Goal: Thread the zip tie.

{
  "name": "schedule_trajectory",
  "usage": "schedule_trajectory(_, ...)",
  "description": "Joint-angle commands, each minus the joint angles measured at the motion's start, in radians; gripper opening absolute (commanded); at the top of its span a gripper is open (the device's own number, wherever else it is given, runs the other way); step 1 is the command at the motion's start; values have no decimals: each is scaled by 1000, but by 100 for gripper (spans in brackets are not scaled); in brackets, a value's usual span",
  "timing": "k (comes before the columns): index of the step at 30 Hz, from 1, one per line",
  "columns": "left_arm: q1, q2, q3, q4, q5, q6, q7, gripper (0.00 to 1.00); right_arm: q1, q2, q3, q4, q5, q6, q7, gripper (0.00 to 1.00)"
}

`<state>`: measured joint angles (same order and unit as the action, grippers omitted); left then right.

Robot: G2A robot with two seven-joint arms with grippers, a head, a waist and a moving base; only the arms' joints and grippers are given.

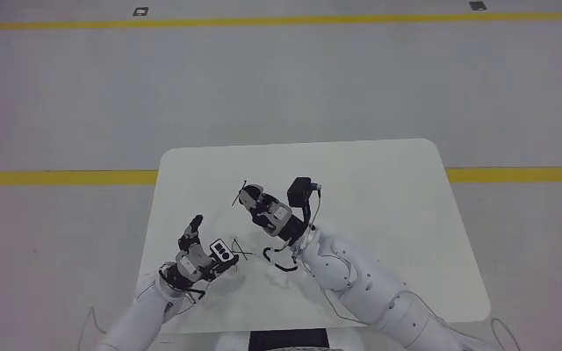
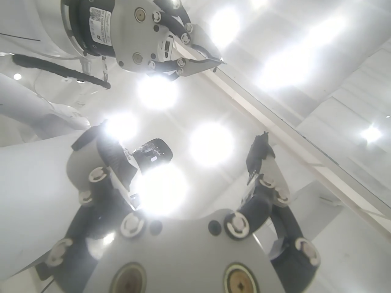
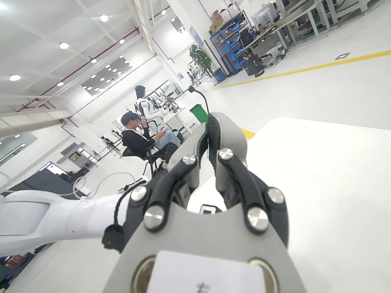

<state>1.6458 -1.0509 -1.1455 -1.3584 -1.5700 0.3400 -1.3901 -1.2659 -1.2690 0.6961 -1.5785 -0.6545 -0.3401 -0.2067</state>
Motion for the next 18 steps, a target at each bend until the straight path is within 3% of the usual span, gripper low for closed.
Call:
schedule_trajectory(1, 3, -6, 3, 0, 0, 0, 0, 100, 1, 4, -3, 3, -11, 0, -11, 0)
schedule_trajectory(9, -1, -26, -12, 4, 0, 0, 0, 100, 6, 19, -9, 13, -12, 0, -64, 0)
schedule_trajectory(18, 2, -37, -23, -34, 0, 0, 0, 100, 11, 34, -22, 7, -8, 0, -103, 0)
